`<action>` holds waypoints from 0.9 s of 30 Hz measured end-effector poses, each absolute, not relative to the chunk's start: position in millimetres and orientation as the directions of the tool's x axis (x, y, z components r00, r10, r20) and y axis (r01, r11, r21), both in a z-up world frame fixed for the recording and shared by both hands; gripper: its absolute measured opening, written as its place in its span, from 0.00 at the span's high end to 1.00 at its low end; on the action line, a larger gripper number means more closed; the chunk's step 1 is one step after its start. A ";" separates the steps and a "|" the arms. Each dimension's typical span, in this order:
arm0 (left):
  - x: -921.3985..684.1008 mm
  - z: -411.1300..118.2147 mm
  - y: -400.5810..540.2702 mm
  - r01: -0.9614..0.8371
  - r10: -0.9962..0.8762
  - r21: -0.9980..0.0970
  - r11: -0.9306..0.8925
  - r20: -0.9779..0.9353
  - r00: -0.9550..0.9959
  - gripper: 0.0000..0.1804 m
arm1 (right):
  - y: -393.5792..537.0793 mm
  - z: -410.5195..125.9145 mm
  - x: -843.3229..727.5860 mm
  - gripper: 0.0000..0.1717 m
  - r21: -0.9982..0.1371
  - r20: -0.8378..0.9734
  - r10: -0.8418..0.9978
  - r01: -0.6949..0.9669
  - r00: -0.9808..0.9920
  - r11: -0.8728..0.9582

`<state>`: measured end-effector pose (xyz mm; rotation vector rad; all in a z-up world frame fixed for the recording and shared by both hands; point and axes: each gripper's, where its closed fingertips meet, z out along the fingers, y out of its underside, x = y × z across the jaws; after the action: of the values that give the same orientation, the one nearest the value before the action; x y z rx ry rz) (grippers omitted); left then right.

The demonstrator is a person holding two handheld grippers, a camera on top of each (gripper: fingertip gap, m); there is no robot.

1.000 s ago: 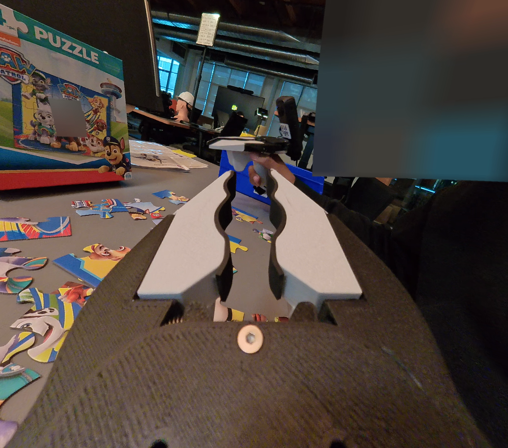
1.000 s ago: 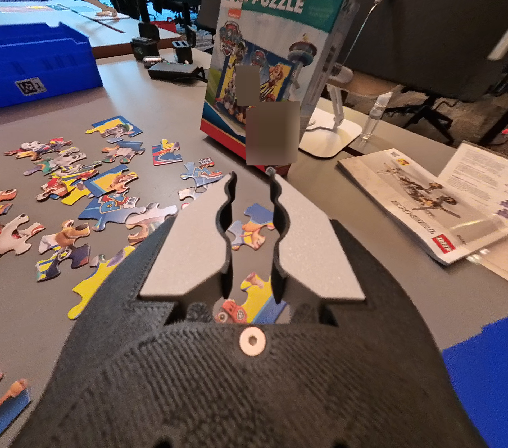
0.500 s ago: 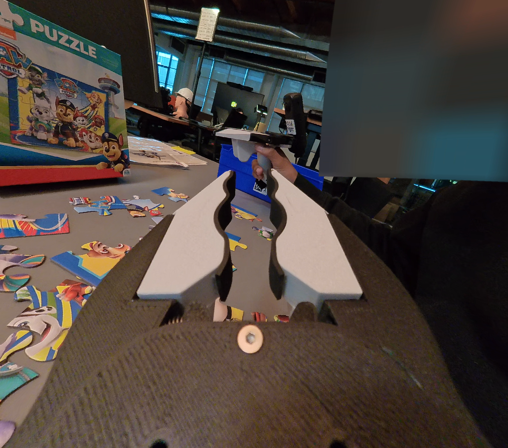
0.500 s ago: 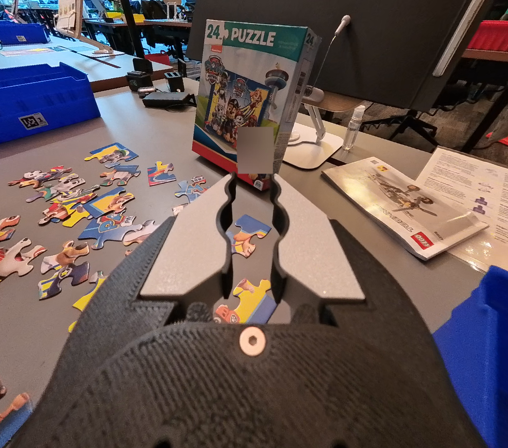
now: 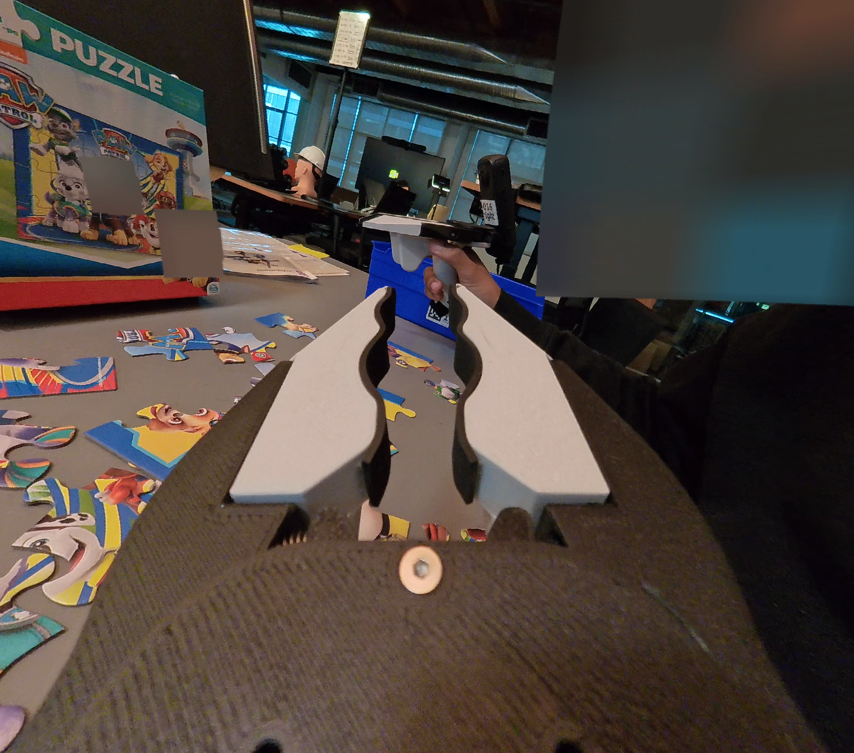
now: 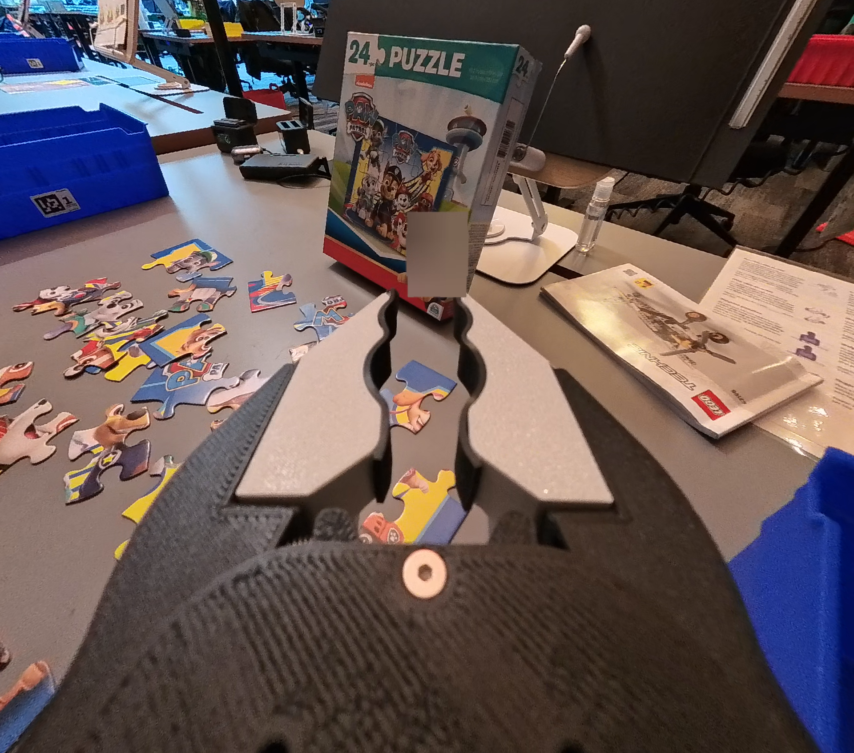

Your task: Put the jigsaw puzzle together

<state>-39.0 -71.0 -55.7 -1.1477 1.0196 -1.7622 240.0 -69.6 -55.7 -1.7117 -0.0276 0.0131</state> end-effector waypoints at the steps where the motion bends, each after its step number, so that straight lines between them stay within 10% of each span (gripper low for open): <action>1: -38.9 -55.8 -71.0 0.180 -0.906 -0.911 -0.371 0.313 -0.285 0.89 | -69.6 -55.8 239.9 0.87 -0.990 0.008 0.026 0.011 1.000 -0.140; 18: -39.5 -53.9 -61.5 0.203 -0.912 -0.903 -0.378 0.324 -0.253 0.89 | -28.4 -81.3 146.8 0.73 -0.956 -0.100 0.328 0.001 0.939 -0.295; 27: -41.8 -52.3 -61.7 0.215 -0.917 -0.905 -0.366 0.311 -0.250 0.89 | 20.6 -145.1 28.7 0.65 -0.727 -0.062 0.699 0.448 0.713 -0.521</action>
<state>-41.8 -61.7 -52.3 -1.1448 0.9710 -1.7382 28.7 20.6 -145.1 -2.2061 -0.8666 0.4553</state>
